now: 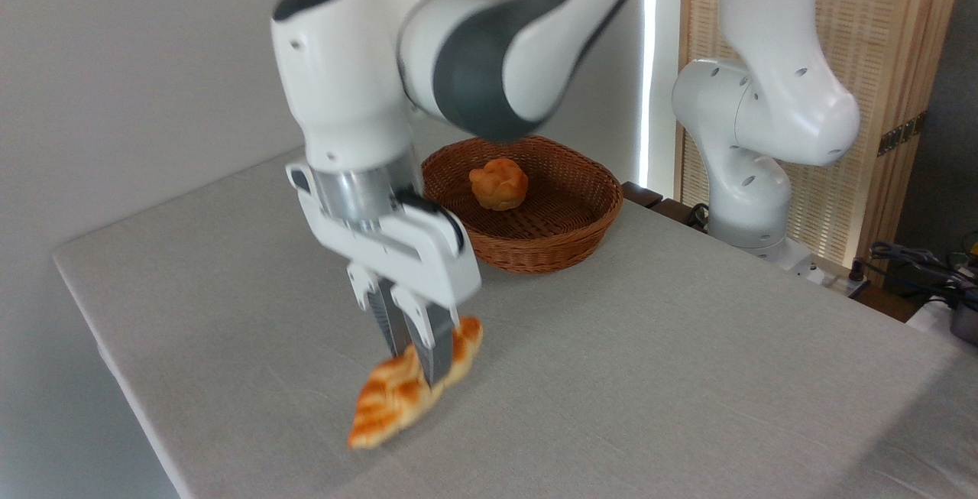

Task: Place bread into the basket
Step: 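Lift the braided loaf and carry it over the wicker basket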

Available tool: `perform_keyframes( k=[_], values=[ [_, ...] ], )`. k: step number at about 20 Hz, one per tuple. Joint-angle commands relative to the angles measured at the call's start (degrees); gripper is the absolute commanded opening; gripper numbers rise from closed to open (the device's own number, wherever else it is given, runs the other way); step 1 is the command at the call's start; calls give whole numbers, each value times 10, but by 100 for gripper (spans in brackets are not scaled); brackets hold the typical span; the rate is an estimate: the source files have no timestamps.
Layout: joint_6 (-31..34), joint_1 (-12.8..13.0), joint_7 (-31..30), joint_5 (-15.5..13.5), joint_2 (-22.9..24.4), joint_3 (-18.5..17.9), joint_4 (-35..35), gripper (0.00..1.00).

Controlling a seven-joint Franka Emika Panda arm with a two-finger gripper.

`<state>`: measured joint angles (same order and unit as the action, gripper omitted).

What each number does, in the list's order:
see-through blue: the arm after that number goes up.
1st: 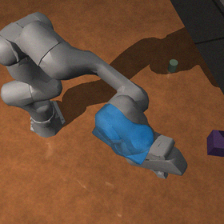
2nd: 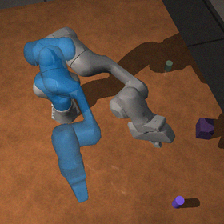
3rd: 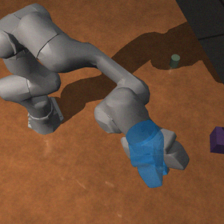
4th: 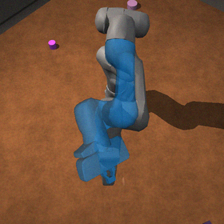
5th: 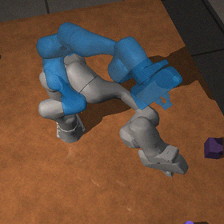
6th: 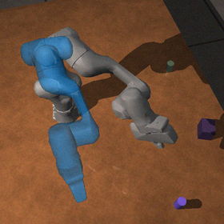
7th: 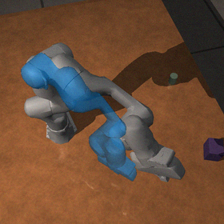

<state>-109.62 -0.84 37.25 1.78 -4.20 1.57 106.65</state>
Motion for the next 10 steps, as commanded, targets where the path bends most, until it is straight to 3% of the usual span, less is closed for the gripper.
perform_keyframes(
  k=[1, 5, 7, 10],
  values=[
    [96, 0, 4, -9, 76, 42, -14, 37],
    [143, 19, 15, -72, 199, 49, 39, 37],
    [170, 43, 18, -75, 255, 48, 85, 37],
    [204, 101, 25, -75, 317, 46, 161, 38]
  ],
)
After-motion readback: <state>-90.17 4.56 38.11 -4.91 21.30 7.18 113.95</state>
